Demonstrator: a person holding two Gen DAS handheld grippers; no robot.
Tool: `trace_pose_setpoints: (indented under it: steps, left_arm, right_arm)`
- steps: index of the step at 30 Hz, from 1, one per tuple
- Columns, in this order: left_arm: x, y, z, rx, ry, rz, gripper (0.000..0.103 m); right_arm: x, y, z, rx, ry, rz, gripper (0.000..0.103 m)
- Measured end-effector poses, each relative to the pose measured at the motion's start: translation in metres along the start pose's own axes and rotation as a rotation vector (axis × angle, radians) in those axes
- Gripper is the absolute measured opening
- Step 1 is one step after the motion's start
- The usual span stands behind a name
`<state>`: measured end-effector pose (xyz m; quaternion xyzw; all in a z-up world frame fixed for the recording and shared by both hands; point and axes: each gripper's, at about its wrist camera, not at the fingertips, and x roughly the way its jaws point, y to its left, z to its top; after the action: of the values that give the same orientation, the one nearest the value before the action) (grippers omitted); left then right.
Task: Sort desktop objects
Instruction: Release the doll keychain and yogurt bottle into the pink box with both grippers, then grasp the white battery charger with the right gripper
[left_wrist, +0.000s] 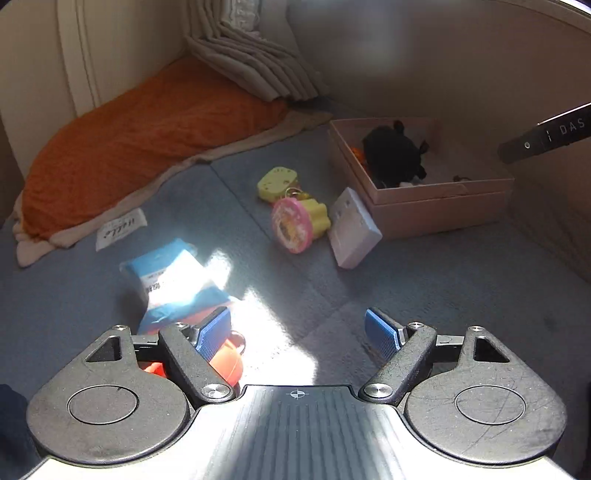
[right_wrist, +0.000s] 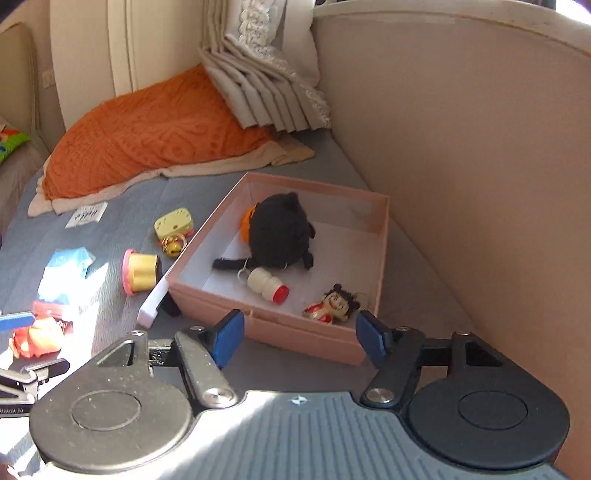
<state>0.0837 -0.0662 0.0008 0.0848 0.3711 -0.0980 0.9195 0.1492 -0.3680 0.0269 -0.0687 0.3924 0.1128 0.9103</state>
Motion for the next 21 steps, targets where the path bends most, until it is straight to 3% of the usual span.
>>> trace_pose_setpoints:
  steps: [1, 4, 8, 12, 13, 14, 18, 21]
  left_arm:
    - [0.000, 0.007, -0.005, -0.018, 0.002, 0.023, 0.085]
    - [-0.007, 0.028, -0.018, -0.100, -0.005, 0.059, 0.086]
    - [-0.008, 0.037, -0.024, -0.122, -0.017, 0.079, 0.090]
    - [-0.012, 0.037, -0.032, -0.072, -0.025, 0.080, 0.093]
    - [-0.015, 0.039, -0.034, -0.075, -0.027, 0.078, 0.094]
    - [-0.017, 0.044, -0.035, -0.087, -0.027, 0.075, 0.095]
    - [-0.019, 0.058, -0.036, -0.150, -0.011, 0.085, 0.095]
    - [-0.019, 0.061, -0.033, -0.173, -0.014, 0.073, 0.095]
  right_arm:
    - [0.007, 0.017, -0.006, -0.039, 0.032, 0.018, 0.054]
    - [0.021, 0.058, -0.012, -0.081, 0.069, 0.080, 0.054]
    - [0.043, 0.099, -0.003, -0.012, 0.051, 0.143, 0.054]
    - [0.079, 0.128, 0.006, 0.030, 0.065, 0.072, 0.054]
    - [0.088, 0.134, 0.007, 0.025, 0.071, 0.054, 0.048]
    - [0.093, 0.140, 0.006, 0.011, 0.069, 0.038, 0.029]
    - [0.084, 0.156, -0.001, -0.131, 0.036, 0.016, 0.021]
    - [0.060, 0.165, -0.015, -0.319, 0.033, -0.013, 0.019]
